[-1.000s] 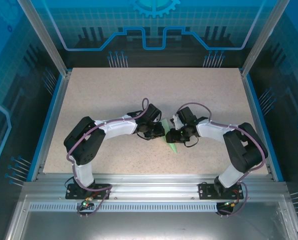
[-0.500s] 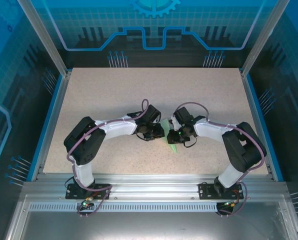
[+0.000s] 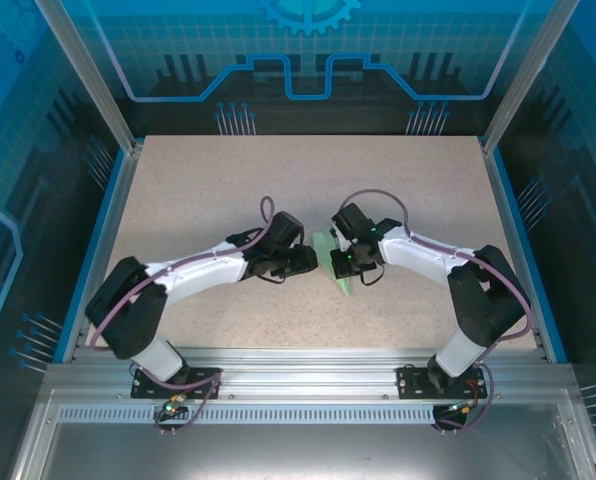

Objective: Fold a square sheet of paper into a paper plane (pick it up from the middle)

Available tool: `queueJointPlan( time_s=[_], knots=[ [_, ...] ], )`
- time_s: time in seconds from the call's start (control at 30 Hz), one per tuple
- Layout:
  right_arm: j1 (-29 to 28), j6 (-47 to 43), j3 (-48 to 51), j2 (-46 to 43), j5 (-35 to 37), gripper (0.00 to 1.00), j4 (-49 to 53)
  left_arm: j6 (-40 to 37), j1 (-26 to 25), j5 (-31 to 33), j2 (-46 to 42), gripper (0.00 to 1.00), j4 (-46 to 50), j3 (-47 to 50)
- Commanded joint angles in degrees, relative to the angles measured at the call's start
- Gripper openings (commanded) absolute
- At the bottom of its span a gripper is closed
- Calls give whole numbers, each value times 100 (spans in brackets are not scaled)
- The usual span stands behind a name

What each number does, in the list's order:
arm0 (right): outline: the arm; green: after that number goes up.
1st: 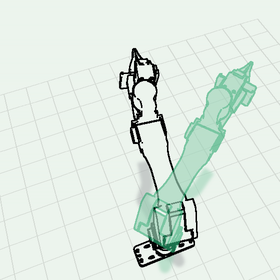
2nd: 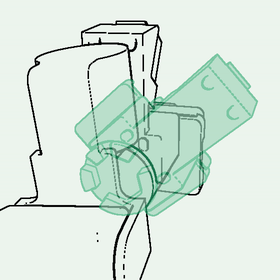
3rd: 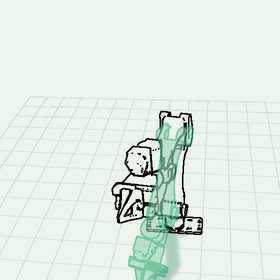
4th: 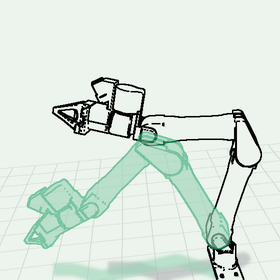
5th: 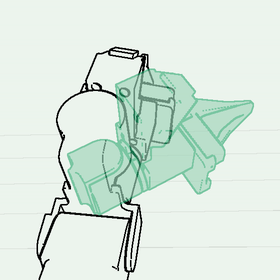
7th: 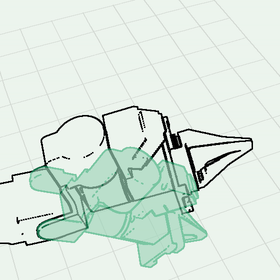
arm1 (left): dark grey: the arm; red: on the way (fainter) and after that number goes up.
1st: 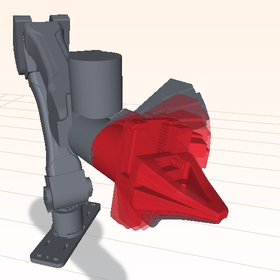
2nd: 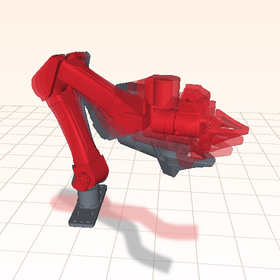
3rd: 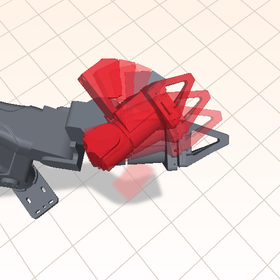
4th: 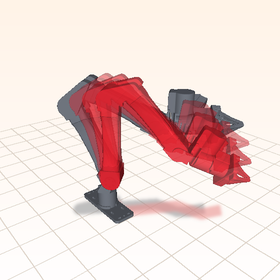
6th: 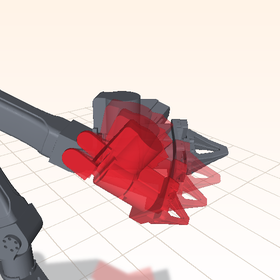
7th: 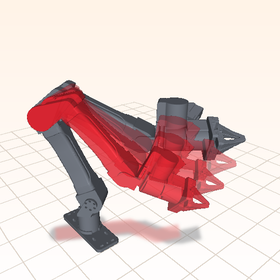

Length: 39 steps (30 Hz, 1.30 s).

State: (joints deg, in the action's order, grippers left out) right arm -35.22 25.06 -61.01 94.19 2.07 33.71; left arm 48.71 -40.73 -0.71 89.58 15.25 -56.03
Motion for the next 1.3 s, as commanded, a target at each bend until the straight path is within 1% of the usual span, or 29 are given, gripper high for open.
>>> queueJointPlan(
  time_s=[0.0,0.07,0.2,0.3,0.47,0.7,0.8,1.0,1.27],
  knots=[
    [-172,229,-506,-45,1067,3,714,197,93,729,-429,46,189,318],
    [-169,294,-718,71,1339,3,833,306,164,877,-643,47,136,554],
    [-160,377,-1216,594,1558,4,1078,470,291,1021,-935,48,31,900],
    [-160,426,-1491,1009,1488,4,1098,528,359,1082,-1118,50,49,1073],
    [-160,541,-1723,1441,1285,5,978,569,408,1143,-1417,50,84,1313],
    [-160,610,-1769,1797,1052,9,843,602,452,1152,-1701,52,110,1507],
    [-160,614,-1774,1880,975,11,803,647,453,1143,-1772,54,84,1598],
    [-152,597,-1800,2029,948,16,786,649,462,1080,-1760,55,52,1618],
    [-106,597,-1740,2215,820,18,692,630,461,1003,-1637,55,49,1536]
  ],
)
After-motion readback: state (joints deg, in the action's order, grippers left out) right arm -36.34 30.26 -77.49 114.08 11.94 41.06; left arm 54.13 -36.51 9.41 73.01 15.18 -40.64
